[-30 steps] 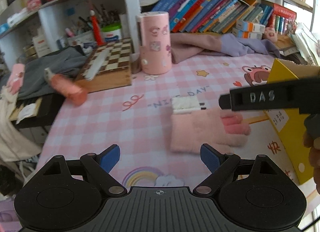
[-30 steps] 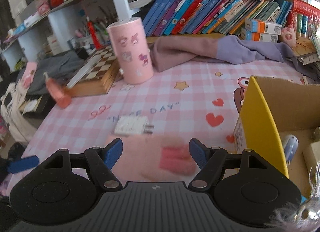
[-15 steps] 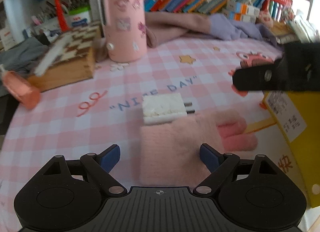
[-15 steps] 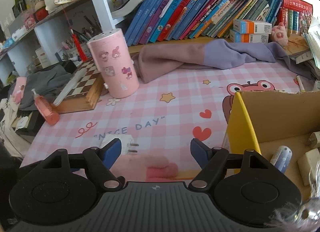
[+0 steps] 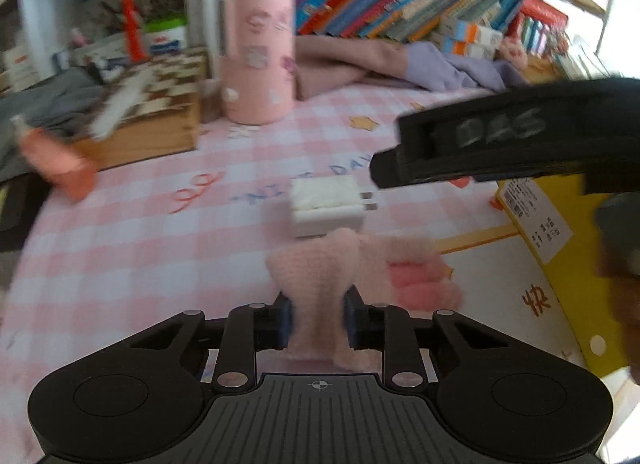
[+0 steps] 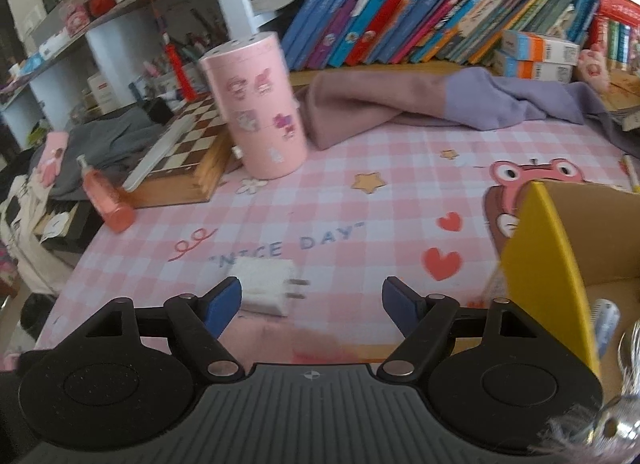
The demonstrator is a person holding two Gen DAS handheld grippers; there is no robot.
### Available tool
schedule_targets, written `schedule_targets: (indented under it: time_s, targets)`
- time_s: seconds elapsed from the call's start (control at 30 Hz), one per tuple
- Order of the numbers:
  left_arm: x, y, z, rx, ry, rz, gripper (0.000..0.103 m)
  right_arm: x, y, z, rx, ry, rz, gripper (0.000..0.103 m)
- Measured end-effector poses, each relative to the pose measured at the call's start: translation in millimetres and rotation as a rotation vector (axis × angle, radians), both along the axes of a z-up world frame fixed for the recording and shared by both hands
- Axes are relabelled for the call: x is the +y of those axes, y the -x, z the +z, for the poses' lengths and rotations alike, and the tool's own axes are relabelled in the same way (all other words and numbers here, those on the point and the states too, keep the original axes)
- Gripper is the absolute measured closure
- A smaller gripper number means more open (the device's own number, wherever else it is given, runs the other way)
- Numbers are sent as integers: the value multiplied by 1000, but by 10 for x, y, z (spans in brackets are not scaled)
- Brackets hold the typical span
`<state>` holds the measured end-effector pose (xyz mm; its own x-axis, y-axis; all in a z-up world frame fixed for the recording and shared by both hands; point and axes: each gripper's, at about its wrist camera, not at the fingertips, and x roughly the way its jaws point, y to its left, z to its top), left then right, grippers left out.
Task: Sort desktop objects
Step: 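Grasp the pink glove with the left gripper while the right gripper grasps the white charger, then carry the pink glove and white charger toward the yellow box with both grippers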
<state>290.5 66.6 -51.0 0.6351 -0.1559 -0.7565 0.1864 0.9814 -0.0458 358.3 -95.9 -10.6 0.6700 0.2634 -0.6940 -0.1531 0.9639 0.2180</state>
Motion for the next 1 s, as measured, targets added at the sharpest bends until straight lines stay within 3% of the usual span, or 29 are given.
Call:
schedule_targets:
  time_s: [0.23,0.4,0.67,0.8,1.0]
  targets:
    - [487,373,294,-57,59,225,79,371,-144,-232,42,41,55,17]
    - [624,444,346,-59,54,304,79,631,-346,-408,56,95,15,17]
    - [662,503,408,-92,54,324,78,783,-481,-563,55,154,16,19]
    - [659,502,411,-93,52,318,78,745,-472,-590,47,178,8,36]
    - [608,482,429,-104,51,293,78,594,-477,-540,40,132,-15,37]
